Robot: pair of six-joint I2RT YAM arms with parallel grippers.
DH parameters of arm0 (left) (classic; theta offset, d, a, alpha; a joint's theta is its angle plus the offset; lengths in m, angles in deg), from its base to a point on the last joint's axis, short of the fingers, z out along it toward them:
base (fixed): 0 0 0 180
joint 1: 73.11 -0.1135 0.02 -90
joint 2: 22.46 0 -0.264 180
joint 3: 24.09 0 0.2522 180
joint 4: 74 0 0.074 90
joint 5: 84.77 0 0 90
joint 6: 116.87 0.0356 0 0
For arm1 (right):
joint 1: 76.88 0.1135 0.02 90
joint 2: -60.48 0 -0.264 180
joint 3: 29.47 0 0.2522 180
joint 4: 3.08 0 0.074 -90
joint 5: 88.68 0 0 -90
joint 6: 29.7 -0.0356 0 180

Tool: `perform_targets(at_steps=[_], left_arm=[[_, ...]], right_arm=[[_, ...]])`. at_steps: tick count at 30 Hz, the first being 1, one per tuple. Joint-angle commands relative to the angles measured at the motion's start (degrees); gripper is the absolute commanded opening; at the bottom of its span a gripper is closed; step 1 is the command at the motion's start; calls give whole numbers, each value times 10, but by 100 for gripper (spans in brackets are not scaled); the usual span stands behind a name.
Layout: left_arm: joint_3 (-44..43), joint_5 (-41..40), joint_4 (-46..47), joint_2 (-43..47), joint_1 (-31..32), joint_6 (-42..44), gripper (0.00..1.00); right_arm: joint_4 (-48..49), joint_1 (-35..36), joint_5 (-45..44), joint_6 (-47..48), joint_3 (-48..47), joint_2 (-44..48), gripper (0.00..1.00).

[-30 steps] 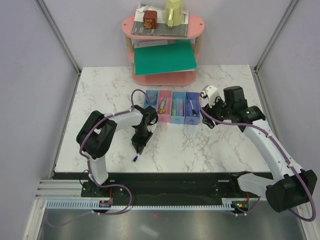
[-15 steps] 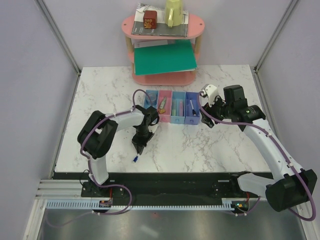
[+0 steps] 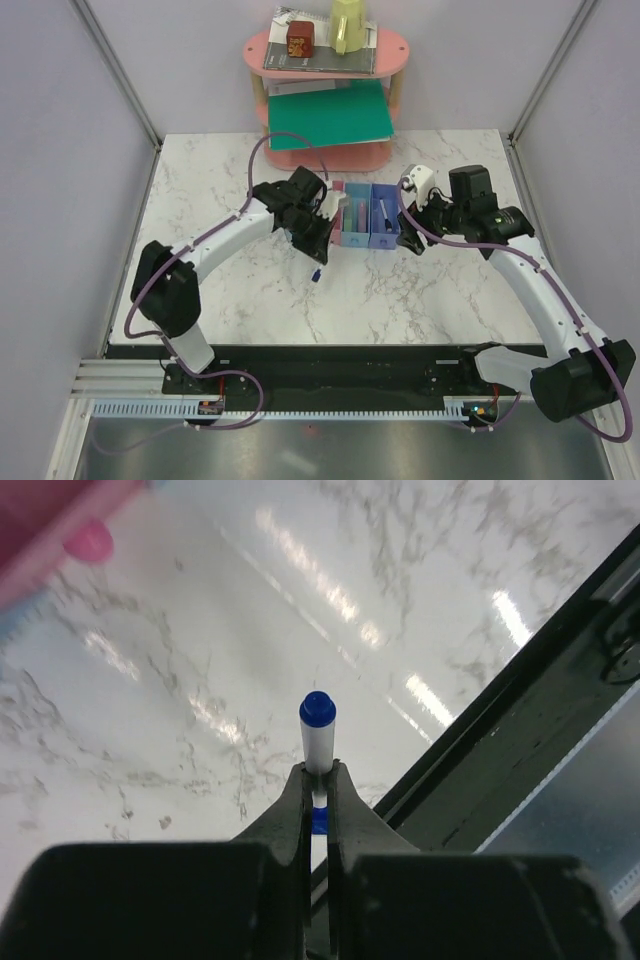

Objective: Sort the stationery into containers
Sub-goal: Place the pen in the storage box.

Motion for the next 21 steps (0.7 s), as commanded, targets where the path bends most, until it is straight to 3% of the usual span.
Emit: perform_targets(at_steps=[1, 7, 13, 21], left_arm=[[-89, 36, 20, 42, 1, 55, 2], [-173, 62, 23, 63, -1, 85, 2], [-261, 124, 68, 56, -6, 50, 2], [-333, 189, 106, 23, -7, -9, 2]], right_arm=[[-23, 0, 69, 5, -39, 4, 81], [-60, -2, 126, 37, -68, 0, 90], [-60, -2, 198, 29, -109, -24, 98], [-30, 1, 260, -2, -158, -47, 98]])
